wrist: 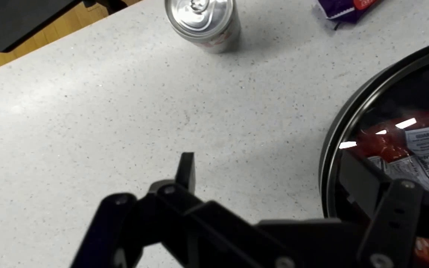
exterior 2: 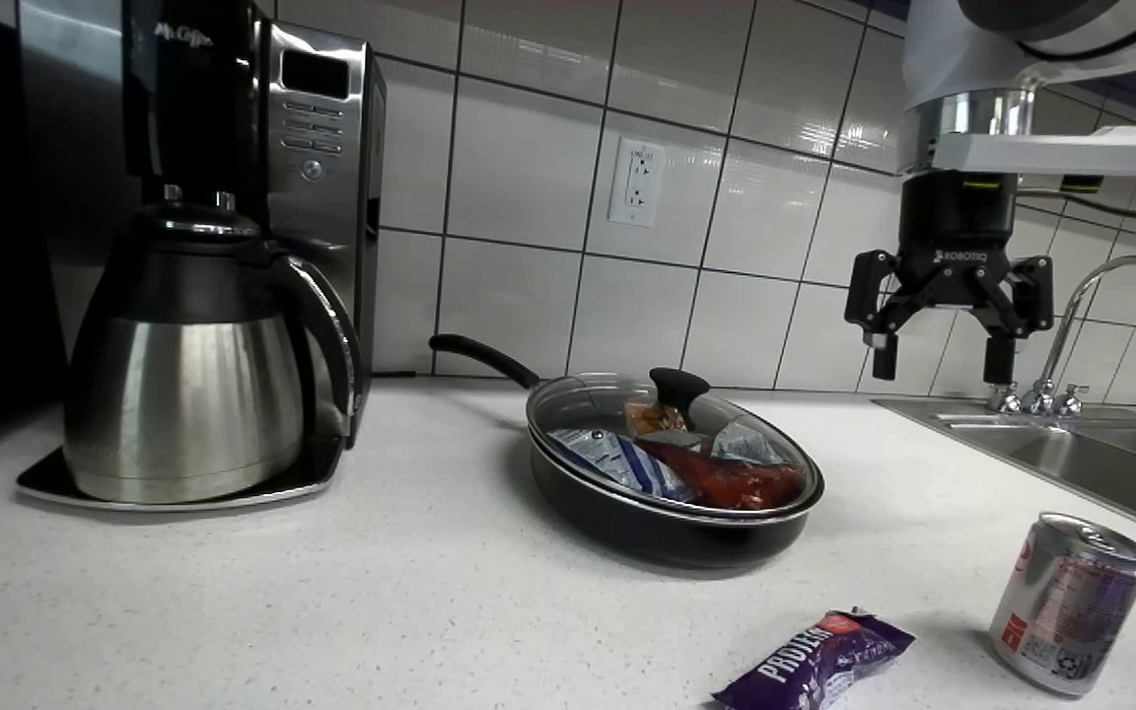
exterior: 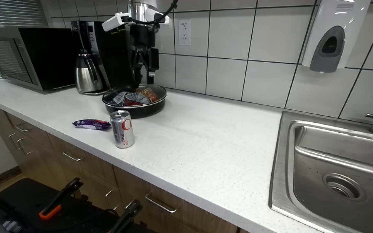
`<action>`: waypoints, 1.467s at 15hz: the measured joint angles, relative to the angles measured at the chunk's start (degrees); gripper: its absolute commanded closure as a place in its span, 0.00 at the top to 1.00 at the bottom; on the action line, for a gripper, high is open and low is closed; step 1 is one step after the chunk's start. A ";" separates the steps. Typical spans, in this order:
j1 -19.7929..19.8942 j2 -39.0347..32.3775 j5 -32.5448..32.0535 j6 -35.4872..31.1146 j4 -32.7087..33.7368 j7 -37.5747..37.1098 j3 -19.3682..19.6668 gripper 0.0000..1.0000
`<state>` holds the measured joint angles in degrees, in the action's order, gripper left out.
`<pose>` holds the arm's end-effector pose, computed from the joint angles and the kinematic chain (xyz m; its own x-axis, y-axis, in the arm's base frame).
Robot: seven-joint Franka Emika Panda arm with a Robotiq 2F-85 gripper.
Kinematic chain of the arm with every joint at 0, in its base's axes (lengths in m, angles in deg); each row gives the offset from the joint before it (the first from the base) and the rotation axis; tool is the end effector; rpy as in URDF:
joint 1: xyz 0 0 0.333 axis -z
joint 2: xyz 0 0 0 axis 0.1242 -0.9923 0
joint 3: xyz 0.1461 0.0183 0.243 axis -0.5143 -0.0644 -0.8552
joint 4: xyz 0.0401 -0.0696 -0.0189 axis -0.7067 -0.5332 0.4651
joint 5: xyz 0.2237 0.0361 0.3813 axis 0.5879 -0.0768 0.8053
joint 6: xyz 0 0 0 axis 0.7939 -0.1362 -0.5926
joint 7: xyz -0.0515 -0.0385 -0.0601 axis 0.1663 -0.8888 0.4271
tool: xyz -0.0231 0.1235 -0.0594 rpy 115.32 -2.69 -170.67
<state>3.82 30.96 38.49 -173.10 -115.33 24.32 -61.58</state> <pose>0.5464 0.0076 0.2797 0.8841 -0.4376 -0.1638 -0.4238 -0.8986 0.1133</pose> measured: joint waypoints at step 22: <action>7.88 12.59 -1.12 -2.24 -14.14 19.36 4.32 1.00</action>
<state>11.70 43.56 37.38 -175.34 -129.47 43.67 -57.26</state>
